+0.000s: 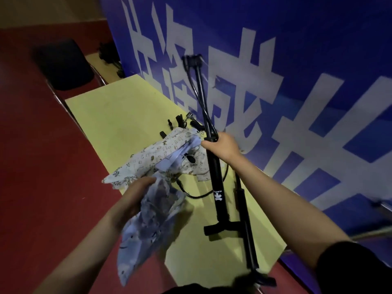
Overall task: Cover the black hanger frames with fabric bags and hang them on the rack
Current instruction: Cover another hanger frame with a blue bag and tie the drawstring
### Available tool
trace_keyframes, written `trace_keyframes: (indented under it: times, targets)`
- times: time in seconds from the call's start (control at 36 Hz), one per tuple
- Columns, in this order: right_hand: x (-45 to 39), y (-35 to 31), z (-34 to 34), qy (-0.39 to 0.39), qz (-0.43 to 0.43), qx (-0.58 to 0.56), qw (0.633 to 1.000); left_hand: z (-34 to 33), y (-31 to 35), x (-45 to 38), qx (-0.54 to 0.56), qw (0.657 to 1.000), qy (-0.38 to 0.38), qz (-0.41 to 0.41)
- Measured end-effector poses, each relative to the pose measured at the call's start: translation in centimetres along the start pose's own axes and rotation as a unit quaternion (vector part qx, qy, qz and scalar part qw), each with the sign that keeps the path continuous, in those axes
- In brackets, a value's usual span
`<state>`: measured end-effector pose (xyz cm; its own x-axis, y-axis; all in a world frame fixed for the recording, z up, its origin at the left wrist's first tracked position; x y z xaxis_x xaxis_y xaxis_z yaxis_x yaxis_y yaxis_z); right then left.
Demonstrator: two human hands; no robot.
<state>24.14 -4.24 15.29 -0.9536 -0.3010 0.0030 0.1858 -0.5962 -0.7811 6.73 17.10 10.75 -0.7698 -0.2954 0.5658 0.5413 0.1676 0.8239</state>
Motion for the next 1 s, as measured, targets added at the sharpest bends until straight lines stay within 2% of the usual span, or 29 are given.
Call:
trace_keyframes:
  times: [0.14,0.33,0.44,0.53,0.64,0.72,0.81,0.86,0.94,1.0]
  targets:
    - [1.4,2.6,0.4,-0.034,-0.029,-0.030,0.999,-3.1,0.9,-0.3,0.057,0.998,-0.005,-0.020]
    - [3.5,5.1,2.5,-0.062,-0.088,-0.133,0.985,-6.3,1.3,-2.8,0.087,0.994,-0.063,0.021]
    - [4.6,6.8,4.0,-0.058,-0.121,-0.189,0.973,-7.3,0.1,-5.0,0.016,0.998,-0.053,0.038]
    - [5.5,7.5,5.2,-0.051,-0.121,-0.172,0.976,-8.6,-1.3,-8.1,-0.021,0.999,-0.038,0.033]
    - [6.5,8.4,6.1,-0.054,-0.152,-0.212,0.964,-12.7,2.0,-5.1,-0.075,0.997,0.011,0.012]
    - [6.7,9.1,6.1,-0.101,-0.161,-0.223,0.956,-14.5,3.9,-5.0,-0.098,0.995,0.028,0.005]
    - [6.5,9.0,5.7,-0.163,-0.162,-0.219,0.948,-16.5,5.6,-5.0,0.004,0.997,-0.031,-0.073]
    - [6.4,8.6,5.1,-0.196,-0.171,-0.230,0.938,-17.7,6.5,-5.0,0.103,0.986,-0.074,-0.109]
    - [6.4,7.7,4.0,-0.246,-0.188,-0.234,0.922,-19.0,7.9,-4.8,0.267,0.949,-0.136,-0.094]
    - [6.2,7.6,3.4,-0.258,-0.189,-0.228,0.920,-19.3,8.3,-5.3,0.340,0.928,-0.137,-0.069]
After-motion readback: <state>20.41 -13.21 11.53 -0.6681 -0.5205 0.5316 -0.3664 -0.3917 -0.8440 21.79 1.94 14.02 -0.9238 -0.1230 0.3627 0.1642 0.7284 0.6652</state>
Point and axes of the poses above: each hand's wrist, its own x-axis away from the middle knuckle, its own z-axis out of the back of the hand, y = z × x, the point moved 2 cm from there along -x, towards the middle knuckle, and after that the axes turned 1 degree about -z, right-handed, at the moved point
